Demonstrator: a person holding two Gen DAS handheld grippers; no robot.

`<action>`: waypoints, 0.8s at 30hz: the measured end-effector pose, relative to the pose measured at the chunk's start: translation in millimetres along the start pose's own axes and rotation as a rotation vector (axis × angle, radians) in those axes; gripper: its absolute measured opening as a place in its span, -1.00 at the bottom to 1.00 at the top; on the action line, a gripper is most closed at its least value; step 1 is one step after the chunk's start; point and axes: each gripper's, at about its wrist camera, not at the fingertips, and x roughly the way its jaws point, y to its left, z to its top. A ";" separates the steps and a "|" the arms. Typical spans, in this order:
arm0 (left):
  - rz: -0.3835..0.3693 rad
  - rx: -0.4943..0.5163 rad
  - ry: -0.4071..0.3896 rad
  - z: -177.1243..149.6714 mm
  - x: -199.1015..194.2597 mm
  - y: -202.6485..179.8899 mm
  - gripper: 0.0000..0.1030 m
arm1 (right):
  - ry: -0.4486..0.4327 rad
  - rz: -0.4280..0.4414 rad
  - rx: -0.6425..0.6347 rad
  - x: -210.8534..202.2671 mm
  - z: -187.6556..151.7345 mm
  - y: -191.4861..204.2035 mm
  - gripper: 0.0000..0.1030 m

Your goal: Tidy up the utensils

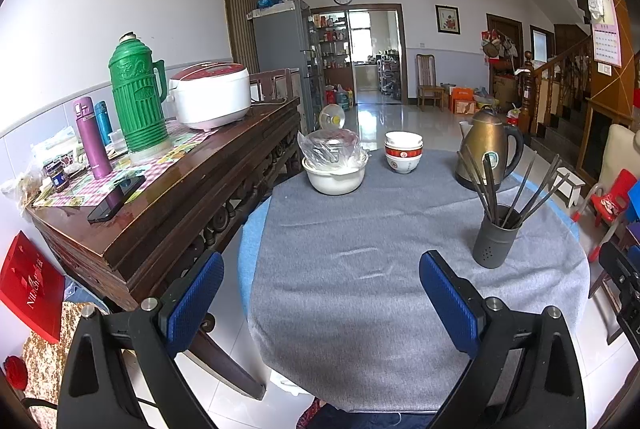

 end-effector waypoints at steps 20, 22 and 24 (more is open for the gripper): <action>0.006 0.004 0.125 9.7 74.3 -30.1 0.90 | 0.050 -0.059 0.025 62.8 21.2 -43.4 0.39; 0.011 0.012 0.133 13.7 81.2 -34.2 0.90 | 0.057 -0.053 0.037 72.3 24.6 -49.0 0.39; 0.016 0.012 0.140 16.8 88.3 -37.1 0.90 | 0.065 -0.052 0.047 82.7 27.1 -52.9 0.39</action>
